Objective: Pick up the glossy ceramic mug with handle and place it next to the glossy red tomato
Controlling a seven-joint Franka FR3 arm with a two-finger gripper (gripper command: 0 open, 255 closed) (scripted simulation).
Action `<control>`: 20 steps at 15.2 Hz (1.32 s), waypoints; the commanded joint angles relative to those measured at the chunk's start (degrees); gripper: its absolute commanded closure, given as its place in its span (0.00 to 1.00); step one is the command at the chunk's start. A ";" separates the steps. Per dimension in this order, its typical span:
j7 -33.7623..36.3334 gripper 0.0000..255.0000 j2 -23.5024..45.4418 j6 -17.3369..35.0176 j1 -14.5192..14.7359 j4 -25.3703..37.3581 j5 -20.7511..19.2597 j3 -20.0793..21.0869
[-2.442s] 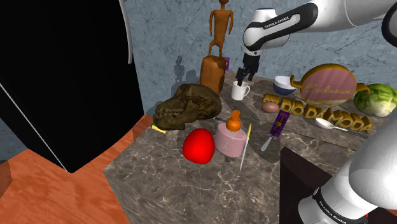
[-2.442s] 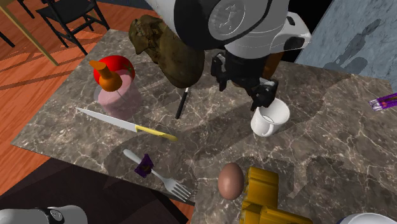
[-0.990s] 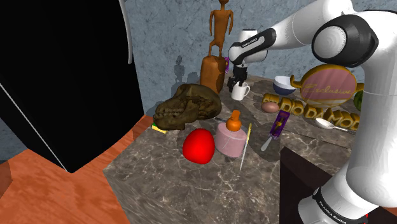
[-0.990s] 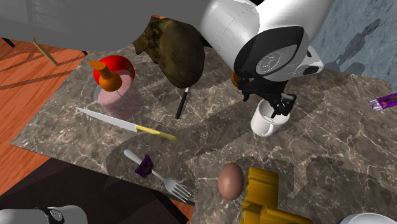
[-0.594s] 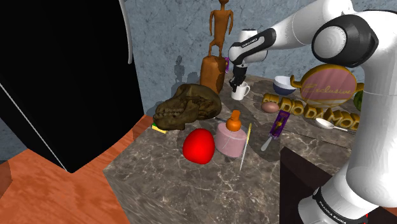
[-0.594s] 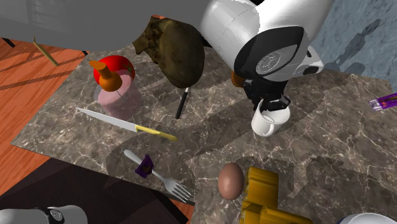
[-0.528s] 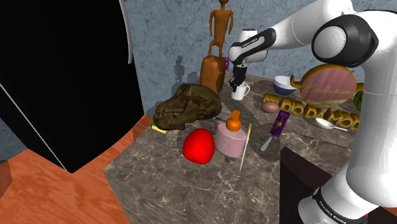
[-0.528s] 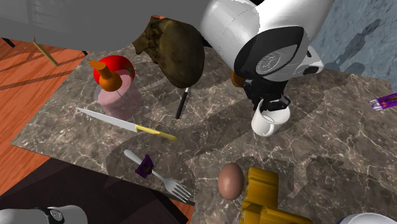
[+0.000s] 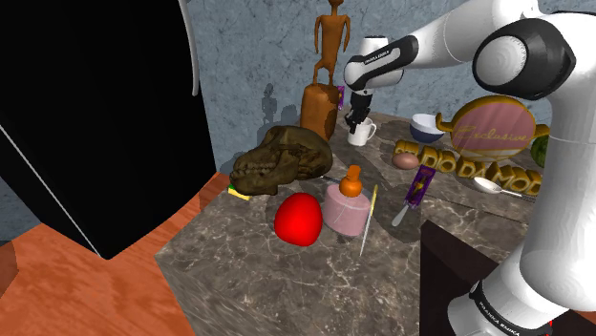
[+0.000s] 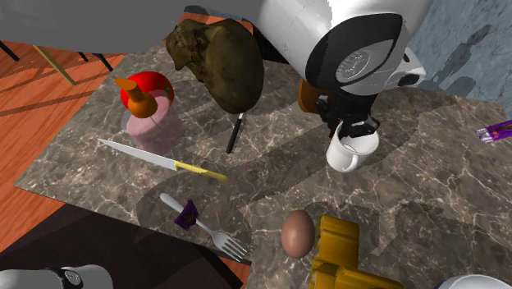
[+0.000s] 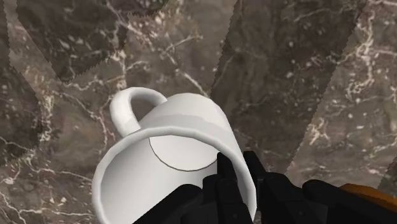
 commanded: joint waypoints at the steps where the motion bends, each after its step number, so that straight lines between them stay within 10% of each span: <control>1: 0.01 1.00 -0.66 -1.18 0.02 0.54 -0.17 -0.10; 20: 0.30 1.00 -4.19 -14.39 0.10 10.32 -1.20 -0.62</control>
